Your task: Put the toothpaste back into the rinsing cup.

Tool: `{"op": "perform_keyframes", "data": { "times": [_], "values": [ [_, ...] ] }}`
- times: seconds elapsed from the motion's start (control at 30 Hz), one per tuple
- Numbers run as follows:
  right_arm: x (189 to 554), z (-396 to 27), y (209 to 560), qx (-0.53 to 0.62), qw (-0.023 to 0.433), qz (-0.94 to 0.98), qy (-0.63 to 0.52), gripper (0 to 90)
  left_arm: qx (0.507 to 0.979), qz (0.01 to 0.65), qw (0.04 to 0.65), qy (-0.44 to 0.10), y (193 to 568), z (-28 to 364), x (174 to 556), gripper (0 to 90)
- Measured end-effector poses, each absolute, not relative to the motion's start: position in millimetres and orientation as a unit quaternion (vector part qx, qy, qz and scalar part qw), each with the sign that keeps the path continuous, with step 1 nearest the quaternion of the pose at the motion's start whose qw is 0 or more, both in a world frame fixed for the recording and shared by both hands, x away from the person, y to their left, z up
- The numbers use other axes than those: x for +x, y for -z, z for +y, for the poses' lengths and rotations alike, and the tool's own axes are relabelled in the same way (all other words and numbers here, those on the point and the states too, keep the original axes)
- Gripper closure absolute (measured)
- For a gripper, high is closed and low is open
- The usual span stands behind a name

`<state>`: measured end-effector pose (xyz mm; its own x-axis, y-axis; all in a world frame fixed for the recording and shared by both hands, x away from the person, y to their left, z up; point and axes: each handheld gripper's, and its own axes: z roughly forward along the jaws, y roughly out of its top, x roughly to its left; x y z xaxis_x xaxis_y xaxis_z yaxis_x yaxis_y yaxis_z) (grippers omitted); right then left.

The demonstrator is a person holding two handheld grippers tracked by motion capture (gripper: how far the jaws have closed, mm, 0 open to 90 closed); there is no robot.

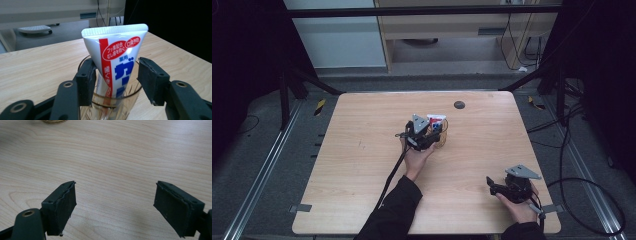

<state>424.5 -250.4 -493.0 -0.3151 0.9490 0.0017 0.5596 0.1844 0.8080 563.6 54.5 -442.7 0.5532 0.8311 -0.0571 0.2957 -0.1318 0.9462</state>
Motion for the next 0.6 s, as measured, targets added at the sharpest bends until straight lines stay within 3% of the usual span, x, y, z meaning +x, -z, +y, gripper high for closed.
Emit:
{"op": "perform_keyframes", "data": {
  "times": [0.6],
  "values": [
    [423, -251, 493, 0.524, 0.269, 0.721, -0.365, 17.5, 0.738, 0.364, 0.497, -0.274, 428, 99, 524, 36.9]
  ]
}}
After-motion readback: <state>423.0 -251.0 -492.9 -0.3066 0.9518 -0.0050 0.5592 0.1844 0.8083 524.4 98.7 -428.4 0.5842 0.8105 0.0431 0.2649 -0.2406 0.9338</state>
